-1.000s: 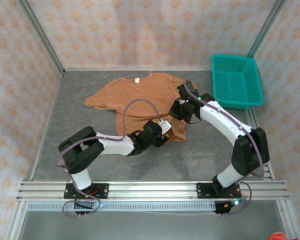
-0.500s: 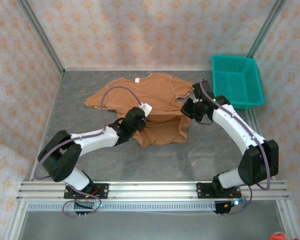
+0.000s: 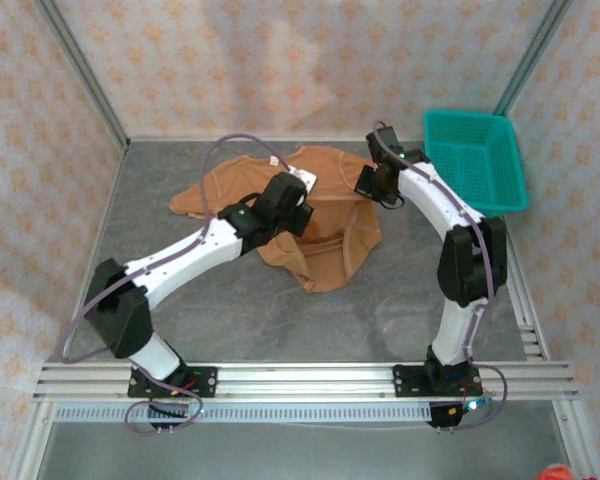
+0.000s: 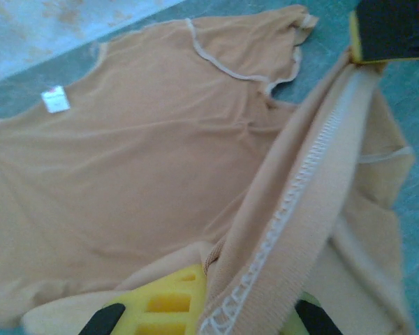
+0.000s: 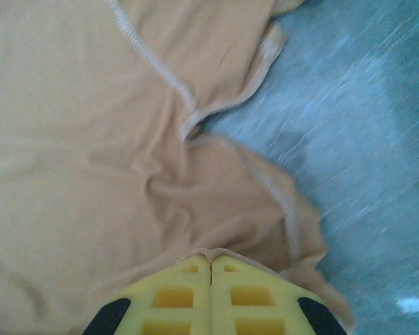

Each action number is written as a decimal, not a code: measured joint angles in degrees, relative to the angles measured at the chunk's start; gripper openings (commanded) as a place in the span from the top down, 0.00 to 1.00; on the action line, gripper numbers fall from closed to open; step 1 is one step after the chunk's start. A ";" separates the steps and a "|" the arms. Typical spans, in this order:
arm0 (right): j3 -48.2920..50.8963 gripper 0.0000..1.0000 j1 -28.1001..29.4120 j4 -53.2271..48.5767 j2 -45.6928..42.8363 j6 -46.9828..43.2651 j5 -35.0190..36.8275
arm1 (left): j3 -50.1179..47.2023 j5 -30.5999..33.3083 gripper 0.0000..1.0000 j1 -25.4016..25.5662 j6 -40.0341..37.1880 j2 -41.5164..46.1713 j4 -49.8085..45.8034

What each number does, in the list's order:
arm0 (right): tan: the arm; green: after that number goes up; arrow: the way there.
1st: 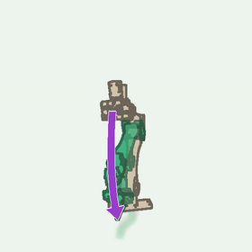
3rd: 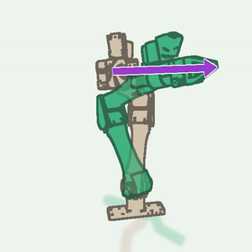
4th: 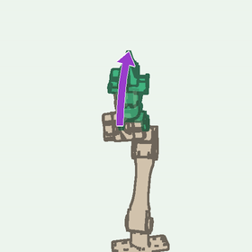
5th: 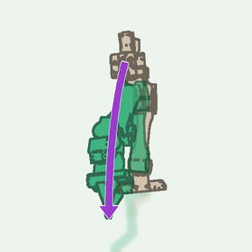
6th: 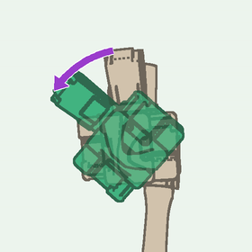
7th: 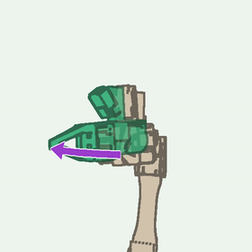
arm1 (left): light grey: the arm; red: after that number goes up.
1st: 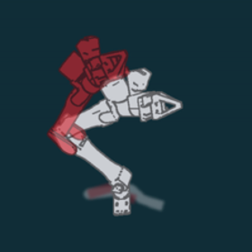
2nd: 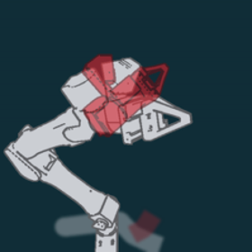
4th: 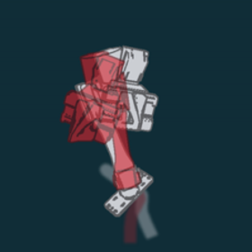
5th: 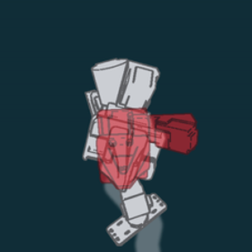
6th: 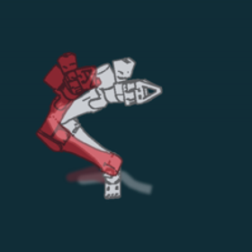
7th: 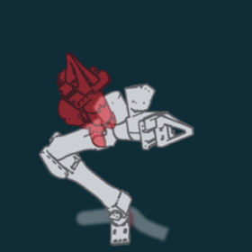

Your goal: Fold the inside-out t-shirt

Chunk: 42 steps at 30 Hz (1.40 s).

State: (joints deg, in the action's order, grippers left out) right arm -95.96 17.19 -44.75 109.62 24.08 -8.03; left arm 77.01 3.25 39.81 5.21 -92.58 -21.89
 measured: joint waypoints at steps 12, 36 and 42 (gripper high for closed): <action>24.83 0.84 0.20 6.73 -18.05 2.40 0.07 | 11.21 -8.61 1.00 -0.28 7.30 -11.10 -13.90; 36.70 0.73 20.22 74.27 5.16 27.34 3.80 | 22.84 -12.74 1.00 -1.84 18.16 -8.13 -24.90; 19.56 0.32 20.33 68.04 9.77 27.36 6.12 | 28.20 -12.72 1.00 -0.26 25.03 -4.61 -25.00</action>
State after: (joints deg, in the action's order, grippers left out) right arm -76.40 37.52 23.29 119.39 51.44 -1.91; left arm 105.21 -9.47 39.55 30.24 -97.19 -46.89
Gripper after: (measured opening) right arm 0.624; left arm 0.070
